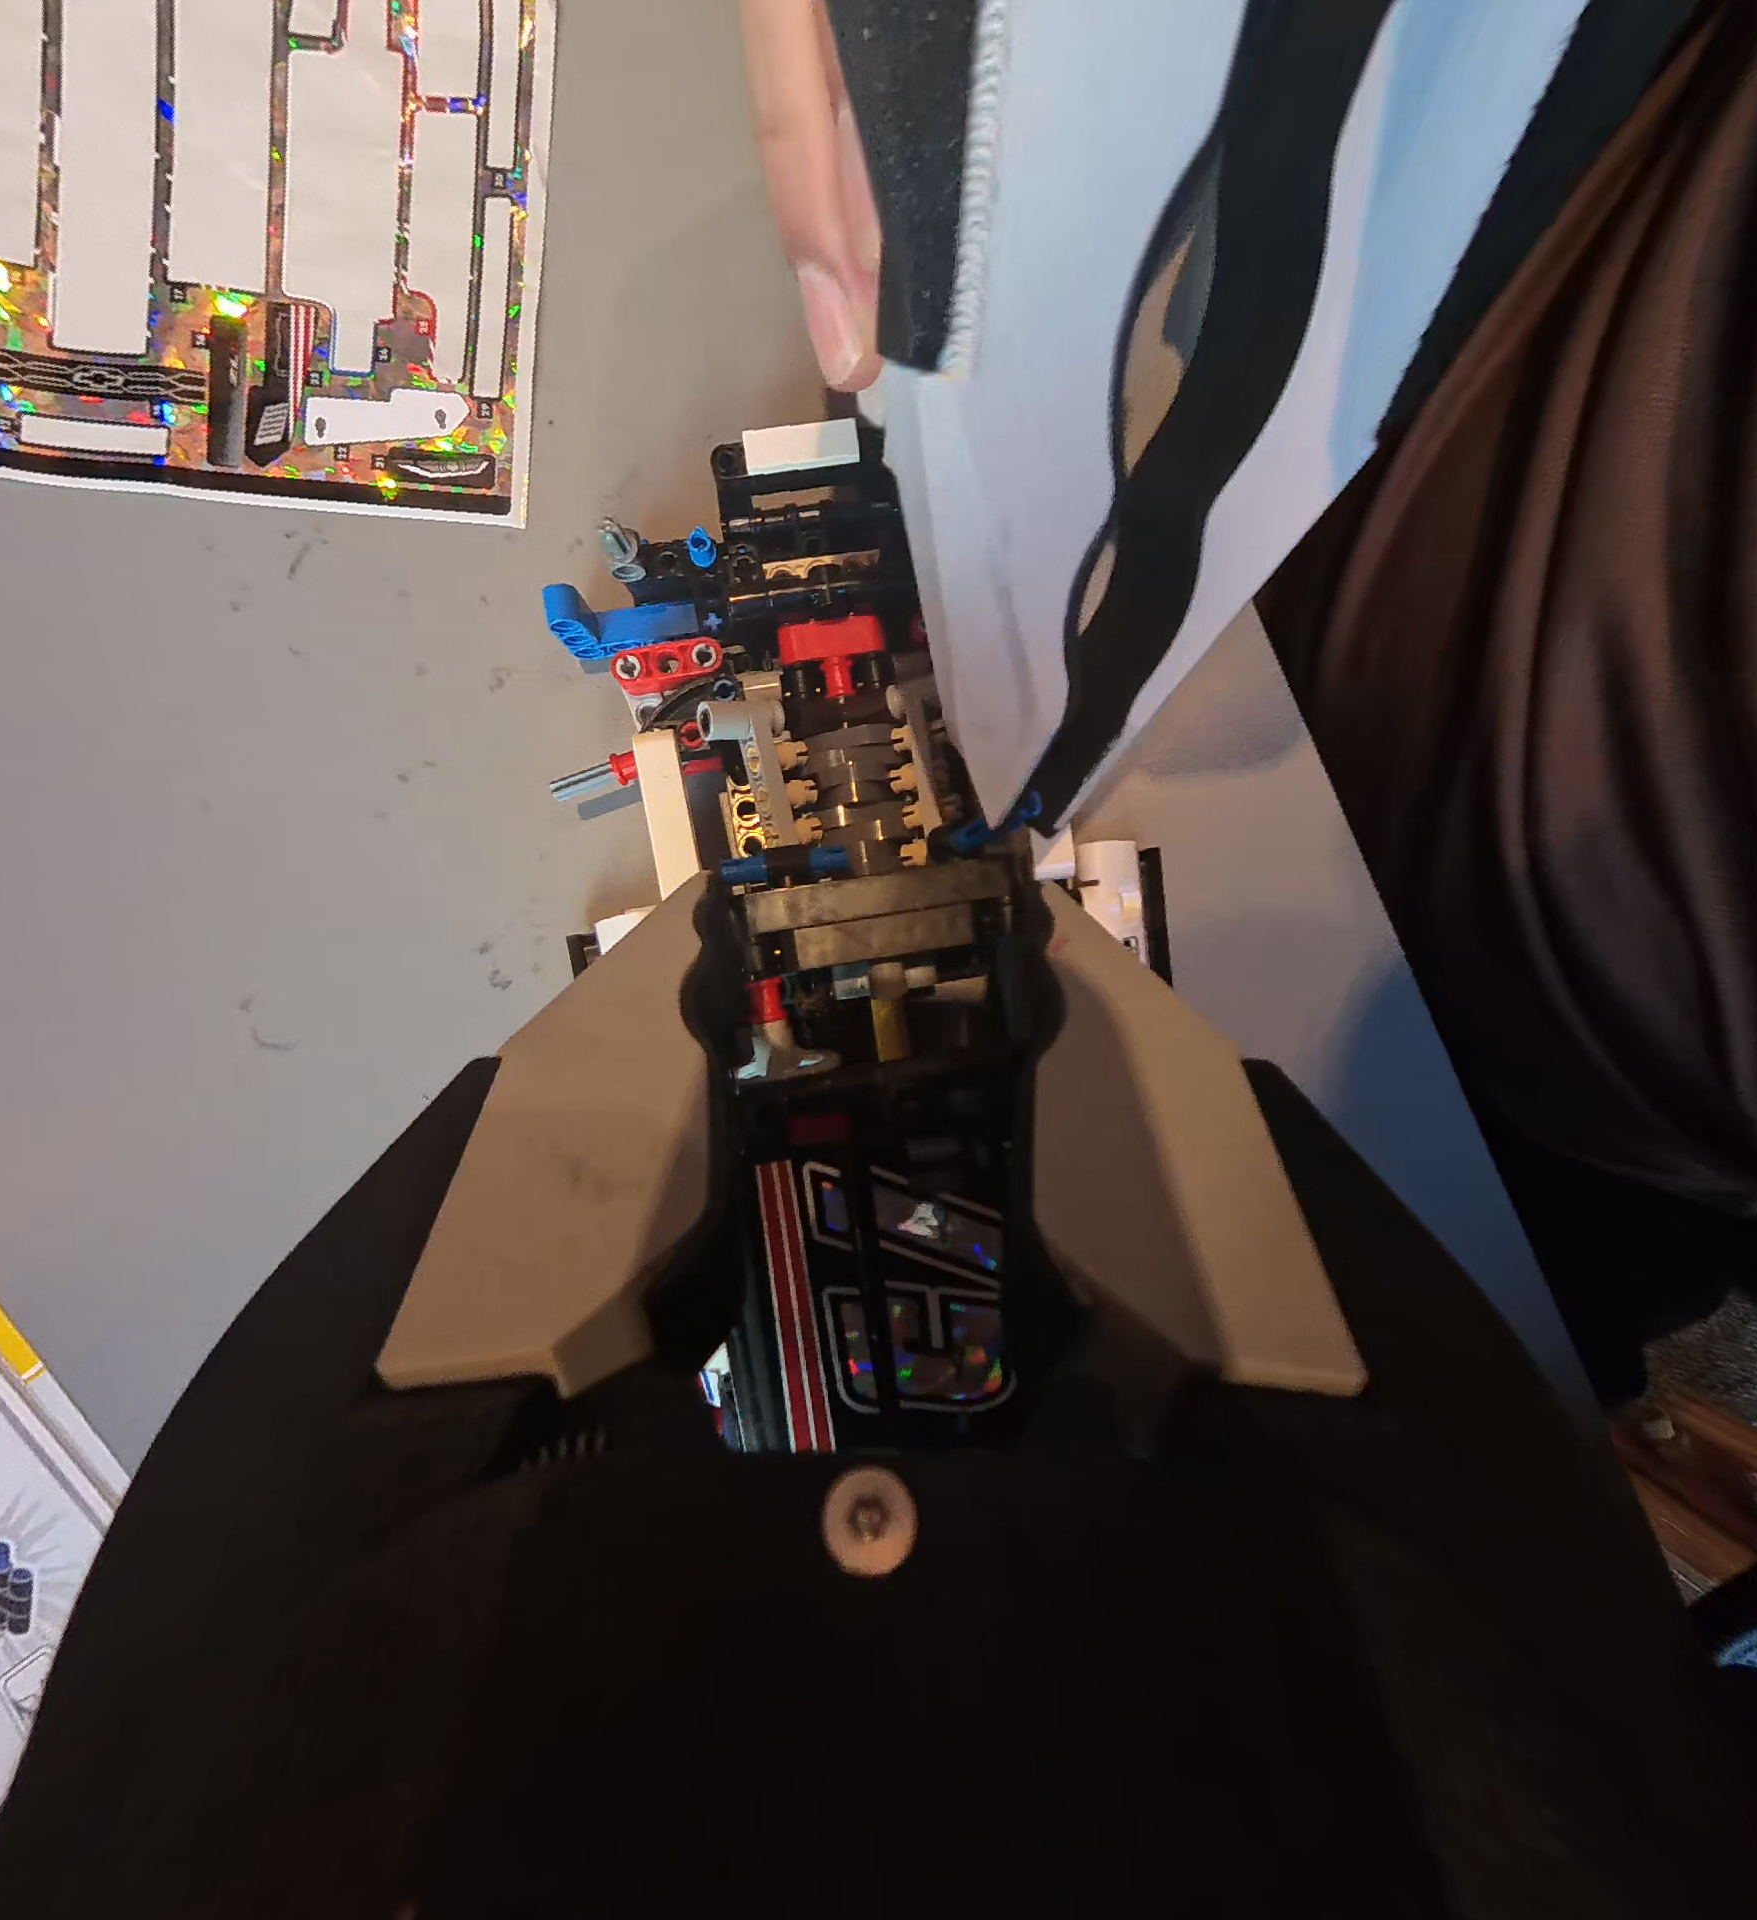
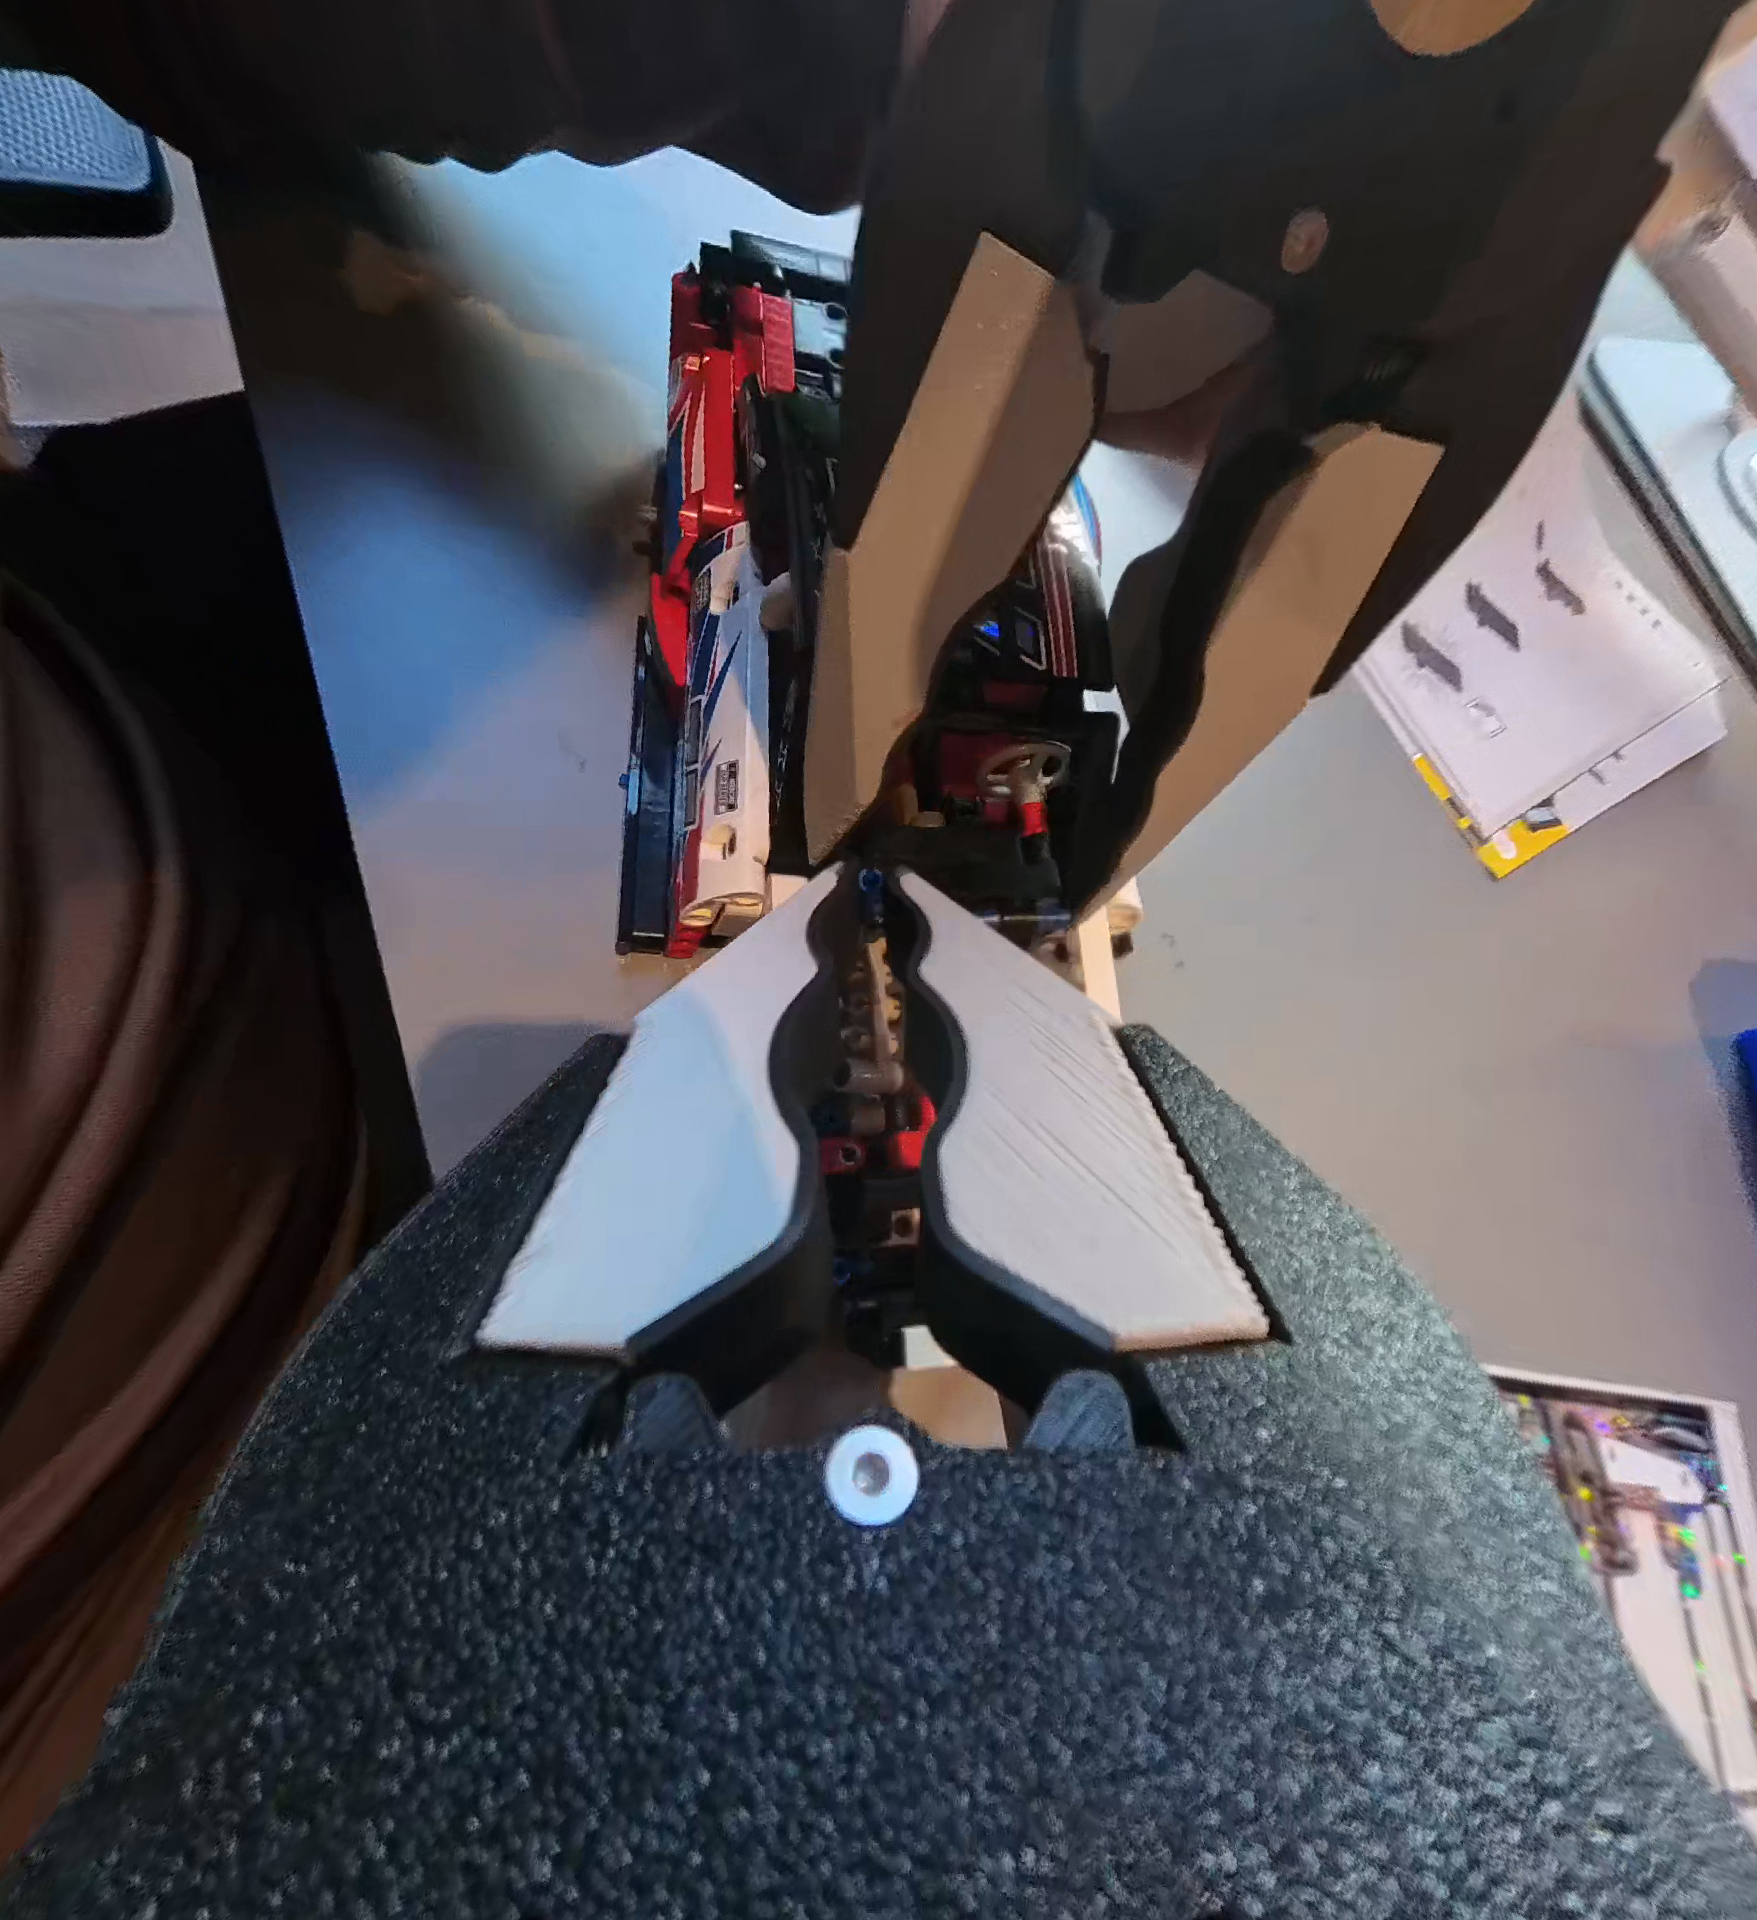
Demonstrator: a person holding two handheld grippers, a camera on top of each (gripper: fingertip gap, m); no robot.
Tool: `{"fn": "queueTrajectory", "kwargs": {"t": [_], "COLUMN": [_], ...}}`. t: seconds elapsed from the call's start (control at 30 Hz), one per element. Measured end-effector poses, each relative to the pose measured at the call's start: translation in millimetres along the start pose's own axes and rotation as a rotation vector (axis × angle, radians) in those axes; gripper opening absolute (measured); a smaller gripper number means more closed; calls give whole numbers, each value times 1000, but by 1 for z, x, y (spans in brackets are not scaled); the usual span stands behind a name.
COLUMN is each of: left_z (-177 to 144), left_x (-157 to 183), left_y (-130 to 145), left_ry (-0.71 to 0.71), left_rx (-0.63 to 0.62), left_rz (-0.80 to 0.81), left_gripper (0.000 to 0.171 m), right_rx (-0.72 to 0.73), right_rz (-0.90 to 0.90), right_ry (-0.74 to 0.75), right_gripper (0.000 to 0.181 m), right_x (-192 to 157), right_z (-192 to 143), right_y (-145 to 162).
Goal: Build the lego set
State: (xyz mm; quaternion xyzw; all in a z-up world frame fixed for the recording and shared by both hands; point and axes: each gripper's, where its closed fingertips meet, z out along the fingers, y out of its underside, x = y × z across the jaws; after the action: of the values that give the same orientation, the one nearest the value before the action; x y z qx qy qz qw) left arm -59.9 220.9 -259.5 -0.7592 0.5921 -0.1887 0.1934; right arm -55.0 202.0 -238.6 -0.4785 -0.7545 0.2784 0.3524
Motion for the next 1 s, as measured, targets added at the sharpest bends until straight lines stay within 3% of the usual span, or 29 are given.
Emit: {"fn": "queueTrajectory", "kwargs": {"t": [0.13, 0.33, 0.7, 1.0], "left_z": [0, 0, 0, 0], "left_x": [0, 1, 1, 1], "left_y": [0, -1, -1, -2], "left_ry": [7, 17, 24, 38], "left_rx": [10, 20, 29, 42], "left_rz": [-8, -15, -22, -34], "left_gripper": [54, 54, 54, 54], "right_rx": [-16, -59, -235, -315], "right_rz": [76, 5, -295, -448], "right_ry": [-41, -24, 41, -48], "right_gripper": [3, 4, 4, 3], "right_x": [2, 0, -4, -7], "right_z": [-3, -2, 0, 3], "right_y": [3, 2, 2, 1]}}
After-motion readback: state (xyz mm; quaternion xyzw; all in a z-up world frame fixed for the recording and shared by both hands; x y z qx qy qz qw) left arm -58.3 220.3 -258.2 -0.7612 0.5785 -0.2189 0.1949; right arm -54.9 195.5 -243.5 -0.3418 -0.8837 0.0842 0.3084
